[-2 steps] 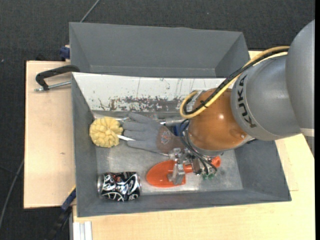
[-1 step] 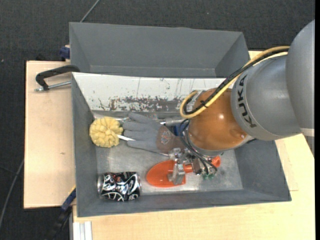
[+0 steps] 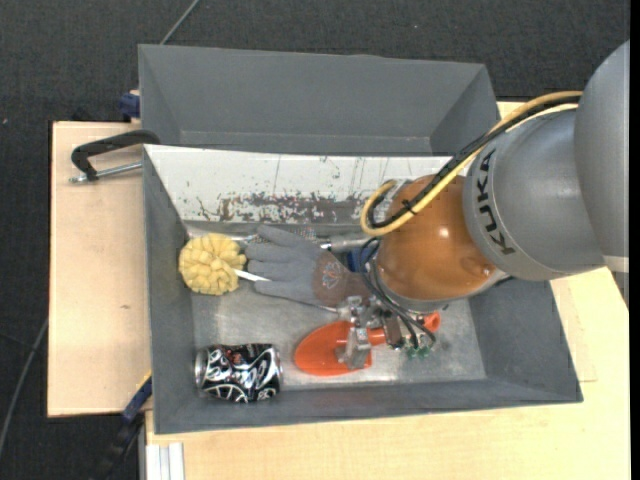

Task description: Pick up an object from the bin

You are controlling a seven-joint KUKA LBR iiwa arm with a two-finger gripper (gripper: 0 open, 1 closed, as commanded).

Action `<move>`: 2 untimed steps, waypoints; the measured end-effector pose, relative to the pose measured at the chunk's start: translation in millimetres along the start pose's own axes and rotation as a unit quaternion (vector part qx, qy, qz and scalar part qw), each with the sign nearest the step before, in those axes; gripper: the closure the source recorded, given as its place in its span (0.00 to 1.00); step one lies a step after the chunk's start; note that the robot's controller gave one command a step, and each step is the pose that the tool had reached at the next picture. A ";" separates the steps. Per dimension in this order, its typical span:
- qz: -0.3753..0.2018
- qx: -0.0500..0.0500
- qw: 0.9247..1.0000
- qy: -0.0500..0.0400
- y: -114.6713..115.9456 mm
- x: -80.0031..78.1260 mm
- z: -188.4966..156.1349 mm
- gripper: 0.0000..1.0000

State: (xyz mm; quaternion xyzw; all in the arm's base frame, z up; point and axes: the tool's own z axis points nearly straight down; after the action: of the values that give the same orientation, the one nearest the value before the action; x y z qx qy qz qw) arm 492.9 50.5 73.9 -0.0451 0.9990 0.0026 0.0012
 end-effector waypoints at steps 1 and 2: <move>0.001 0.000 1.000 0.000 0.3 0.9 -17.2 1.00; 0.001 0.000 1.000 -0.004 0.3 -1.6 -30.8 1.00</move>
Offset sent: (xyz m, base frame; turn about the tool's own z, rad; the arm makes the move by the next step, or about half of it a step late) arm 0.0001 0.0000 0.0081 0.0000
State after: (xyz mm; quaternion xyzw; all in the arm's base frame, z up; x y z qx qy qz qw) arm 494.4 50.8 104.6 -0.0441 0.9990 0.0028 0.0052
